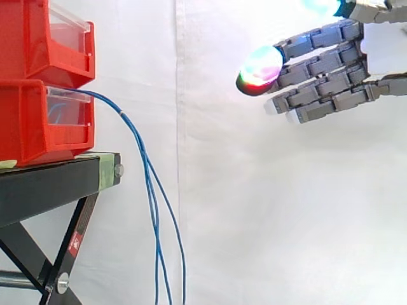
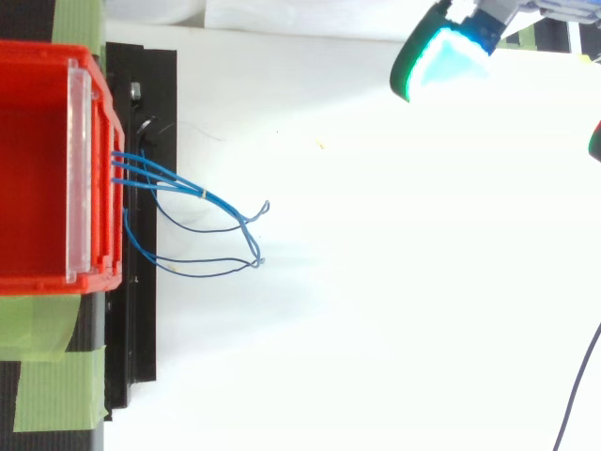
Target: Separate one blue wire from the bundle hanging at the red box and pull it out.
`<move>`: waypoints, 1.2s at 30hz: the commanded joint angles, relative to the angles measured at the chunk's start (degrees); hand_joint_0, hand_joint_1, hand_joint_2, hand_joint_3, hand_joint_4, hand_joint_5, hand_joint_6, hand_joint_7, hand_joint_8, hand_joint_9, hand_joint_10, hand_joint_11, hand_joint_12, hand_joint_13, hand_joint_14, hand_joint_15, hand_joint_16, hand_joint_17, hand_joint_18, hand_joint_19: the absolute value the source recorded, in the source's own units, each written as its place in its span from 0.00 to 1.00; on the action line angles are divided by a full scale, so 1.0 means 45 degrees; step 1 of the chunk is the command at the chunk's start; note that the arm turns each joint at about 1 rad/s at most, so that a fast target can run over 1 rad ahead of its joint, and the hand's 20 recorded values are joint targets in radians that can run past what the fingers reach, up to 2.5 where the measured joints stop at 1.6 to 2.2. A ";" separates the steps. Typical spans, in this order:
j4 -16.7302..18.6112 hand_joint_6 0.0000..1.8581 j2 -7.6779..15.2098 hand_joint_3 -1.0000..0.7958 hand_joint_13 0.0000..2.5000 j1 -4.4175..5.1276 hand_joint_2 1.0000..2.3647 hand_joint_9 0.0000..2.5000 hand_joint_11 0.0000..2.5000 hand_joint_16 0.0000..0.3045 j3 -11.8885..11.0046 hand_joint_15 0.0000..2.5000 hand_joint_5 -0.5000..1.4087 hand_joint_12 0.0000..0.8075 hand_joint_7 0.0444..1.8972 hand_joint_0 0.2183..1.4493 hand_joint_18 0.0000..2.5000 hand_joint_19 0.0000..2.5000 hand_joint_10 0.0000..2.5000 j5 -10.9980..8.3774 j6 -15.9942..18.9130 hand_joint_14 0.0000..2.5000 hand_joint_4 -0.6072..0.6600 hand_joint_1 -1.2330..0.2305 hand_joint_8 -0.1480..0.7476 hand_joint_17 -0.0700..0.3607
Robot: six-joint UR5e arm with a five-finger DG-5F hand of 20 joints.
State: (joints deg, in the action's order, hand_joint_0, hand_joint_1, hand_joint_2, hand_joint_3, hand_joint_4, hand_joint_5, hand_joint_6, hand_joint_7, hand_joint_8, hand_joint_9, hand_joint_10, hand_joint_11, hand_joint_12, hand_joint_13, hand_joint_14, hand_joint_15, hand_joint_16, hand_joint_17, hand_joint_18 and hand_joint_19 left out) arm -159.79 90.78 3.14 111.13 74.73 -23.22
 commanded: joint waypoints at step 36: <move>0.4708 0.27 0.2991 0.28 0.00 0.0668 0.00 0.00 0.00 0.24 0.0559 0.02 0.12 0.43 0.41 0.22 0.00 0.03 0.00 -0.1002 -0.0837 0.00 0.66 0.52 0.36 0.54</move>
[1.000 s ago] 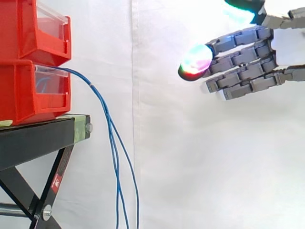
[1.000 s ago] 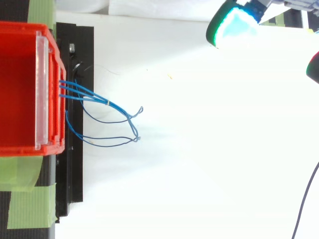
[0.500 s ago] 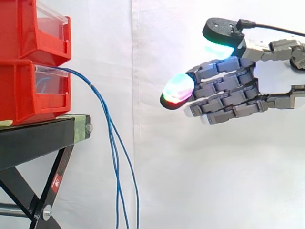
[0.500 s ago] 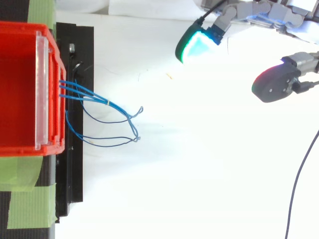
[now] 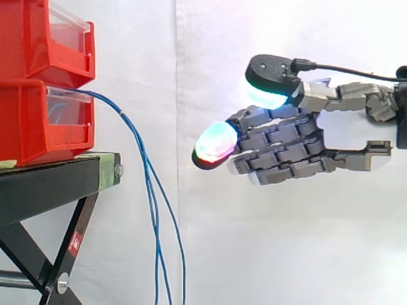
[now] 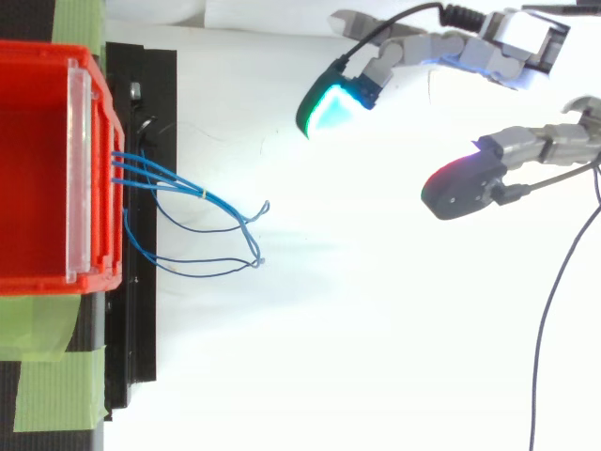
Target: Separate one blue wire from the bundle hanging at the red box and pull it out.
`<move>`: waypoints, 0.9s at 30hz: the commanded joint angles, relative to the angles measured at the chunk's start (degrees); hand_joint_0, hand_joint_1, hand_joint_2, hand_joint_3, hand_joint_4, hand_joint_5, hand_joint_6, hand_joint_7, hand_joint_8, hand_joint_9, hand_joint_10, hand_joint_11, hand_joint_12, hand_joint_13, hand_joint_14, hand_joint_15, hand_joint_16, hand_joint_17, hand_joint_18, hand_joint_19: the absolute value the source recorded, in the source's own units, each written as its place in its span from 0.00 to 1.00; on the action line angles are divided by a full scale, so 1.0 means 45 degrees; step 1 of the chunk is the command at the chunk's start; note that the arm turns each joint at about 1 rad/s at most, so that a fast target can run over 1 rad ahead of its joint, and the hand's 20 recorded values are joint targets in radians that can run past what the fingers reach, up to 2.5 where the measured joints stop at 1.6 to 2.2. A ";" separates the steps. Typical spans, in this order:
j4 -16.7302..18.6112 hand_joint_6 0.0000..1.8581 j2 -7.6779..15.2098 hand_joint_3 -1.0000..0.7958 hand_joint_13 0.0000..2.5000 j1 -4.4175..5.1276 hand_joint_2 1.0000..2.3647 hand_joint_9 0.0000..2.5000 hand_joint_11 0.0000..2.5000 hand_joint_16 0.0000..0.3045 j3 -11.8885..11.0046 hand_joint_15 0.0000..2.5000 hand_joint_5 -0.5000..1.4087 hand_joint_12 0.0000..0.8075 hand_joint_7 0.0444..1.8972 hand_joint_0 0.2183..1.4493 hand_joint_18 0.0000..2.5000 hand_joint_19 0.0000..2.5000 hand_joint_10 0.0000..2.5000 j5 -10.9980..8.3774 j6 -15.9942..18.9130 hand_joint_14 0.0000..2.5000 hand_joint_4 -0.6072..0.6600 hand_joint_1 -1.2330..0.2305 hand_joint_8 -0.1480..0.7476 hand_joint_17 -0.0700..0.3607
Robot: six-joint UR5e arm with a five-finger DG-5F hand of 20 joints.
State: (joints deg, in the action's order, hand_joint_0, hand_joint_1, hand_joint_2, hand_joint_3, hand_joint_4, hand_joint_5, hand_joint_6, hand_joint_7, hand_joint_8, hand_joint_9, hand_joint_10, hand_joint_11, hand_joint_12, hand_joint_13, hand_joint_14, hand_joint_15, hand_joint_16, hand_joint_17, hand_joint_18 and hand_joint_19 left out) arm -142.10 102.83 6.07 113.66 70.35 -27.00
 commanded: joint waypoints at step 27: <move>0.3102 0.27 0.2558 0.28 0.00 0.0351 0.00 0.00 0.00 0.24 -0.0901 0.02 0.11 0.42 0.40 0.23 0.00 0.03 0.00 -0.0341 -0.0249 0.00 0.64 0.51 0.35 0.54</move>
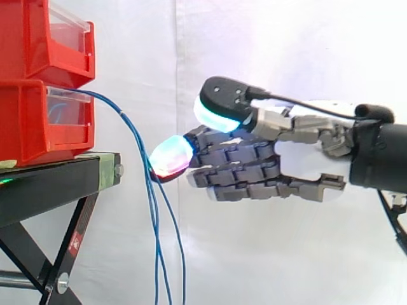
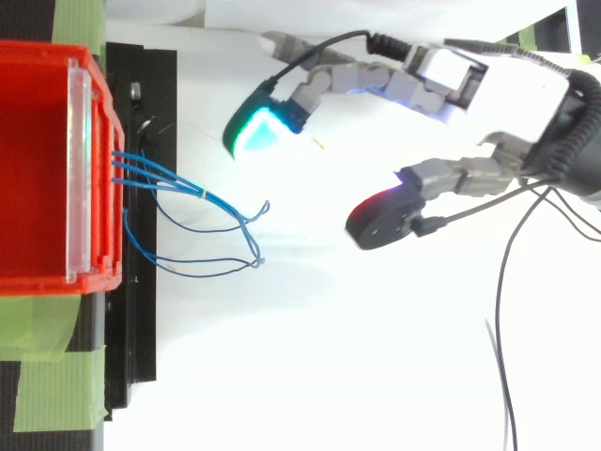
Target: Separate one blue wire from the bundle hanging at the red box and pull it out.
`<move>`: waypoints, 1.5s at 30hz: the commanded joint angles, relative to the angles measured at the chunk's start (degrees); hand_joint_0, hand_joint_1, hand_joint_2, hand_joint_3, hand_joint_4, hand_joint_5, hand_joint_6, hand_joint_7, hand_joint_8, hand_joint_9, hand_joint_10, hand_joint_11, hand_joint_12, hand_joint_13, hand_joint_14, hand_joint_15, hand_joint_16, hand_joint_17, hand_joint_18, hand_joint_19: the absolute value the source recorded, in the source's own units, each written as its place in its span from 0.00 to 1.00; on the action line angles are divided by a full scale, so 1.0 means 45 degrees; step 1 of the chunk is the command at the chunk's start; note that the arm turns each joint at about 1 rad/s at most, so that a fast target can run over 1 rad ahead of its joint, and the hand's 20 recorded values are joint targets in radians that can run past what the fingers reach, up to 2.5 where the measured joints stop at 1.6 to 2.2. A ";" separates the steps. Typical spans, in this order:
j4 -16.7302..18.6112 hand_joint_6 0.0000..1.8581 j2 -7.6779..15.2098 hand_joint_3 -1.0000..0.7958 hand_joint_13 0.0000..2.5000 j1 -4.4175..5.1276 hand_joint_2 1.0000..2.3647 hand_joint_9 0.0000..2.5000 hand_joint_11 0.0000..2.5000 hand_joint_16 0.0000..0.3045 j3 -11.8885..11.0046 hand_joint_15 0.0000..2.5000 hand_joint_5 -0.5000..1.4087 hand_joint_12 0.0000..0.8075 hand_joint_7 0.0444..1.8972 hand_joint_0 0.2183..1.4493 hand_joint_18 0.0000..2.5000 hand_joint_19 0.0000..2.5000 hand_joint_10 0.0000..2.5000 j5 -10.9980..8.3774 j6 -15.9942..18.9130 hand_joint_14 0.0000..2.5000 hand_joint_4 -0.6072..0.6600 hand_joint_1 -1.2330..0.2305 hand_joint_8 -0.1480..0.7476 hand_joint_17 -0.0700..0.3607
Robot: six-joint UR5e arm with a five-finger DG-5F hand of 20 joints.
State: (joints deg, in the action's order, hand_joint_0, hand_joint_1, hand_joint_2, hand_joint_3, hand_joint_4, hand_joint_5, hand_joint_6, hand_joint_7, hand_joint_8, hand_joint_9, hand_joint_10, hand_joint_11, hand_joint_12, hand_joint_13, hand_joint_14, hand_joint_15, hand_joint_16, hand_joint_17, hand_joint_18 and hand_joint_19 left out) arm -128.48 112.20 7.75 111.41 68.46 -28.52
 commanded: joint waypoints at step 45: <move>-0.0571 0.27 0.0946 0.28 0.00 0.0290 0.00 0.00 0.00 0.21 -0.1964 0.02 0.14 0.39 0.54 0.28 0.00 0.05 0.00 0.0098 0.0732 0.00 0.70 0.42 0.33 0.50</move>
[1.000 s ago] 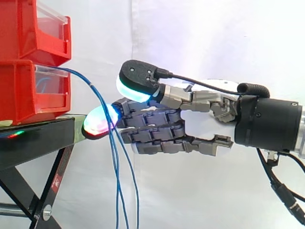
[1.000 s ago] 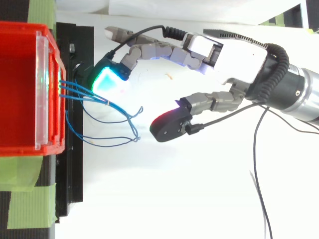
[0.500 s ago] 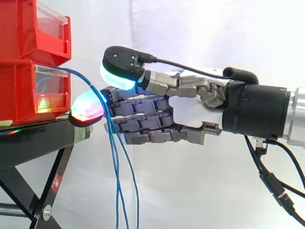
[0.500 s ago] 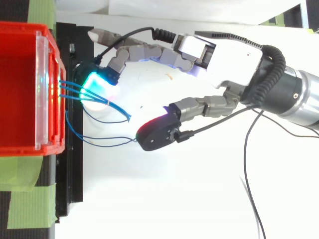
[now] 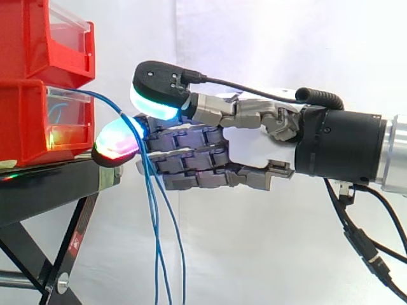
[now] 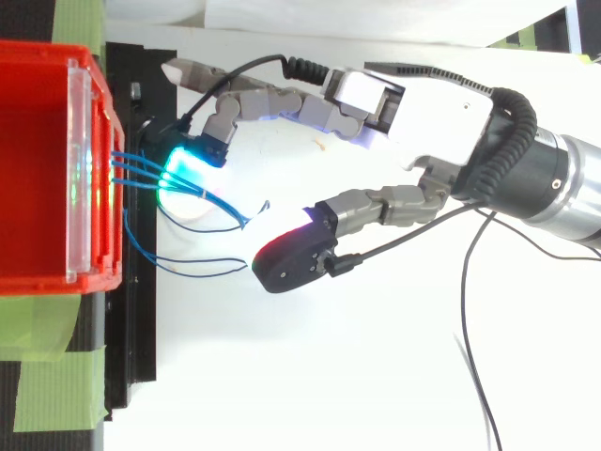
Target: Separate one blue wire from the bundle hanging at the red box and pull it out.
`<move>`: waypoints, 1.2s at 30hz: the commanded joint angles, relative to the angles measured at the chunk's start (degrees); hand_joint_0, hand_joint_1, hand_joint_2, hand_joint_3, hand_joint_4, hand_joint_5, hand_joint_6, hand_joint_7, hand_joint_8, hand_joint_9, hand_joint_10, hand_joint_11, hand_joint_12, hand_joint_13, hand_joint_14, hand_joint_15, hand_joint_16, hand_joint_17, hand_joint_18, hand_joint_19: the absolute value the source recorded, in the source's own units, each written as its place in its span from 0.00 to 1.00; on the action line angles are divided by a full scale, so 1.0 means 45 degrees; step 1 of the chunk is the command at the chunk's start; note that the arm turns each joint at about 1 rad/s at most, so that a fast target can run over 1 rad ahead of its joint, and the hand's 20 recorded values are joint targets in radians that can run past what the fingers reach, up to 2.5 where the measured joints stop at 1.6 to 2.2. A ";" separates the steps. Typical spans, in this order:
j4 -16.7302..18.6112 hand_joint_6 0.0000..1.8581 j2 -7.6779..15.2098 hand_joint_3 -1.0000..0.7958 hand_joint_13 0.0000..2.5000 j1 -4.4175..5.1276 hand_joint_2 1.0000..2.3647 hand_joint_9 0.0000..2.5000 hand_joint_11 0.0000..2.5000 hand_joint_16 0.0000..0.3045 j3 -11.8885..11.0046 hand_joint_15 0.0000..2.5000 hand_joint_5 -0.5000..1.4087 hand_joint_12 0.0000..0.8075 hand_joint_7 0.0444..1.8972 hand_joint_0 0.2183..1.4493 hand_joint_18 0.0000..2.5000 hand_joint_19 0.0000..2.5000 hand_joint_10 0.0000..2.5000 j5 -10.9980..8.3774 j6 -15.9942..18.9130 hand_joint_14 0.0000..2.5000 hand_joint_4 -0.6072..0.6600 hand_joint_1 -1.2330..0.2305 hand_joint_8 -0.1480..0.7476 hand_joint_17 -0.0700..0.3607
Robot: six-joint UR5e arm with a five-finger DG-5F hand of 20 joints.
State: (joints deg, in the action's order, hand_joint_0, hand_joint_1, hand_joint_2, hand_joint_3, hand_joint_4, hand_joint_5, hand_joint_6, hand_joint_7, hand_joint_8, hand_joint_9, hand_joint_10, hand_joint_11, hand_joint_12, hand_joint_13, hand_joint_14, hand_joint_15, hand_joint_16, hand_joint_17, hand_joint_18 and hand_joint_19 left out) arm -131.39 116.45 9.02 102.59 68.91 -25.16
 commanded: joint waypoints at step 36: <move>0.0369 0.27 0.0547 0.28 0.03 -0.0090 0.00 0.02 0.00 0.20 -0.0572 0.02 0.16 0.39 0.55 0.31 0.05 0.05 0.00 -0.0137 0.0942 0.00 0.73 0.41 0.36 0.49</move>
State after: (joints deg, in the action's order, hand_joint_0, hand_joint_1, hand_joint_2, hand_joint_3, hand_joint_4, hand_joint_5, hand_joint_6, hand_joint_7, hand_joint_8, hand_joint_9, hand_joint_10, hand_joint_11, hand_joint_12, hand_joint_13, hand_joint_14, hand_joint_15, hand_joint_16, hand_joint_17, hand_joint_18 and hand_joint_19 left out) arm -129.63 118.92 8.81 100.43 68.15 -22.19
